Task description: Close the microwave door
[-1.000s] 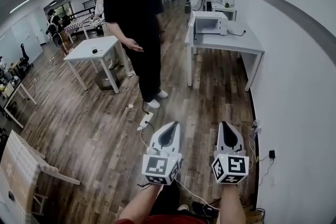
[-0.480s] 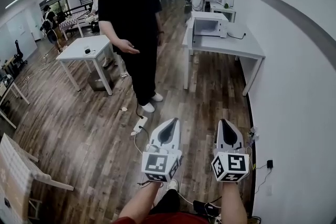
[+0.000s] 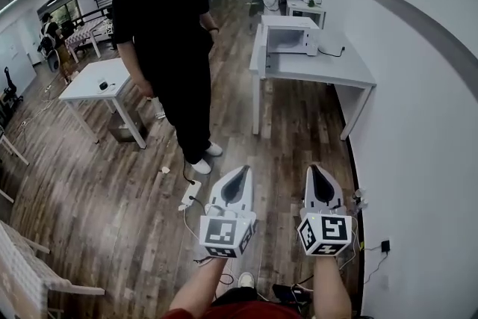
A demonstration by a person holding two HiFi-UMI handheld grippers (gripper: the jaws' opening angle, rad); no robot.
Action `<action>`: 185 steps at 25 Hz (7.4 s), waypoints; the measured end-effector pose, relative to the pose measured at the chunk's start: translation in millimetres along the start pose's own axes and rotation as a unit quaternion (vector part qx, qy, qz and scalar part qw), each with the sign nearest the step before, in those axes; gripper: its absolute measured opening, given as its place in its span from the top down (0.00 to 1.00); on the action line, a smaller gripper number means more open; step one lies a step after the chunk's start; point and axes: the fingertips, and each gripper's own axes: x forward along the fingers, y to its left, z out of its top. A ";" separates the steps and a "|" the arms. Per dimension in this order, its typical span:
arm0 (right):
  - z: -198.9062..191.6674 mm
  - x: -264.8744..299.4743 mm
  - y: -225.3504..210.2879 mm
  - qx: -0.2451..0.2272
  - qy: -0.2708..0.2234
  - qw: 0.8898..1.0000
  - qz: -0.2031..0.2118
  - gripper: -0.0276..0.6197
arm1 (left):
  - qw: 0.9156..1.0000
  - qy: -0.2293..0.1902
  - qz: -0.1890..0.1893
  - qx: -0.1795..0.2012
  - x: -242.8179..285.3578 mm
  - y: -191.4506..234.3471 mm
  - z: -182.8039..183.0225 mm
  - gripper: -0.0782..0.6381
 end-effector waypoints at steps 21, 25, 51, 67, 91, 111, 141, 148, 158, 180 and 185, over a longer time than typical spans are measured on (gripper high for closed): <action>-22.0 200.1 -87.9 -0.009 -0.005 1.000 -0.007 0.91 | 1.000 -0.002 -0.008 0.002 210.6 58.8 -28.0 0.85; -18.4 247.4 -124.4 -0.008 -0.009 1.000 0.001 0.91 | 1.000 -0.002 -0.002 0.006 270.1 58.7 -27.1 0.85; -61.7 484.9 -228.2 -0.008 0.004 1.000 0.008 0.91 | 1.000 0.000 -0.005 0.005 521.9 125.6 -72.5 0.85; -82.1 691.0 -198.5 -0.014 0.020 1.000 0.002 0.91 | 1.000 0.016 -0.018 0.010 667.2 279.7 -88.0 0.85; -204.9 841.4 -249.7 0.017 0.120 0.992 0.036 0.91 | 0.954 0.149 -0.234 0.114 790.7 329.1 -256.5 0.64; -232.9 863.5 -270.6 0.012 0.147 0.988 0.045 0.91 | 0.912 0.177 -0.360 0.087 815.8 318.7 -272.7 0.66; -226.4 812.9 -416.1 0.004 0.120 0.985 -0.123 0.91 | 0.952 0.138 -0.265 0.061 910.7 178.6 -287.1 0.68; -223.5 814.9 -466.2 -0.026 0.111 0.982 -0.152 0.91 | 0.968 0.119 -0.215 0.049 951.7 149.4 -294.3 0.68; -221.3 821.8 -514.4 -0.046 0.106 0.980 -0.162 0.91 | 0.980 0.103 -0.170 0.033 1000.9 125.3 -299.1 0.69; -238.3 924.2 -616.2 -0.055 0.103 0.989 -0.086 0.91 | 0.997 0.067 -0.040 0.029 1126.8 101.1 -310.2 0.69; -249.2 958.0 -639.7 -0.045 0.108 0.991 -0.062 0.91 | 0.999 0.048 -0.002 0.021 1164.5 104.7 -310.5 0.69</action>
